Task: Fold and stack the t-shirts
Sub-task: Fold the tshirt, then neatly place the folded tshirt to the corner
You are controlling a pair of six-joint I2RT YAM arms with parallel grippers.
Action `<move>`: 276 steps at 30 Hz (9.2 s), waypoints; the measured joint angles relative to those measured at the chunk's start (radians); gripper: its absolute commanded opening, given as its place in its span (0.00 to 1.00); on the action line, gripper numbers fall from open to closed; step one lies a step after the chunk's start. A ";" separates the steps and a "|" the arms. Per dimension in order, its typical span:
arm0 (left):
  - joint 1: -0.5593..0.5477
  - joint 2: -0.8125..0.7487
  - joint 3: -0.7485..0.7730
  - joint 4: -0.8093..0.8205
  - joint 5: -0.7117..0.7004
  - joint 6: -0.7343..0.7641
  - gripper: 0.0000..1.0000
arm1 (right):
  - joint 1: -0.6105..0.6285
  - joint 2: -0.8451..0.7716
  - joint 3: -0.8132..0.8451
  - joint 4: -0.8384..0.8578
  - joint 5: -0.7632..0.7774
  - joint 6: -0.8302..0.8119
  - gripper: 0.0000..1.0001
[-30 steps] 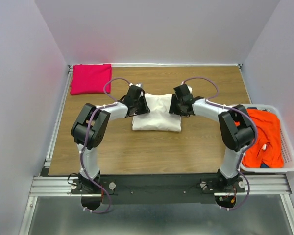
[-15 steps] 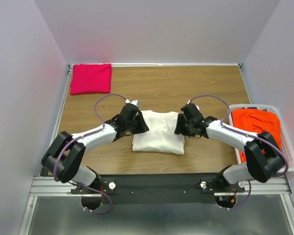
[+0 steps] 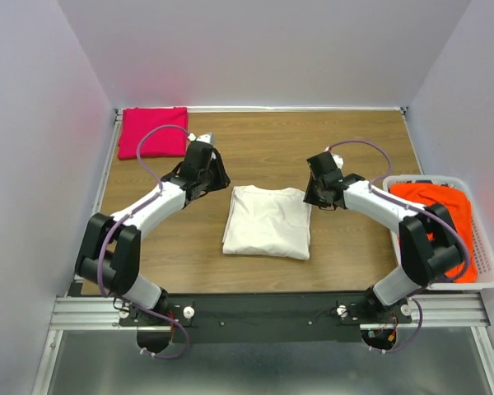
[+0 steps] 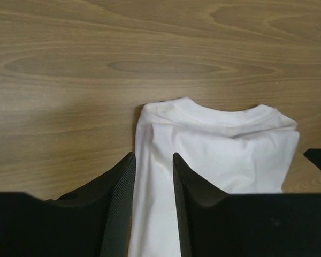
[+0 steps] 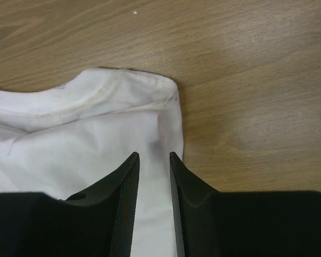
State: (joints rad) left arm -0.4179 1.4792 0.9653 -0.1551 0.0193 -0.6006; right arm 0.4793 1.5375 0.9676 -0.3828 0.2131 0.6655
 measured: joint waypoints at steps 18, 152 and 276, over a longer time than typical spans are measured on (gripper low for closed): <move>0.003 0.222 0.039 0.045 0.111 0.049 0.48 | -0.025 0.106 0.041 -0.002 0.003 0.000 0.36; -0.259 0.331 -0.064 0.291 0.351 -0.073 0.00 | -0.027 -0.043 -0.320 0.313 -0.436 0.105 0.11; 0.239 0.904 1.444 -0.450 -0.744 0.711 0.00 | 0.042 0.117 0.169 0.029 -0.307 -0.060 0.25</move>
State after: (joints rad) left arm -0.1787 2.3833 2.4088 -0.6048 -0.7250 0.1101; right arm 0.5213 1.6543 1.1366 -0.3538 -0.0937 0.6052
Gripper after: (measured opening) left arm 0.016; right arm 0.250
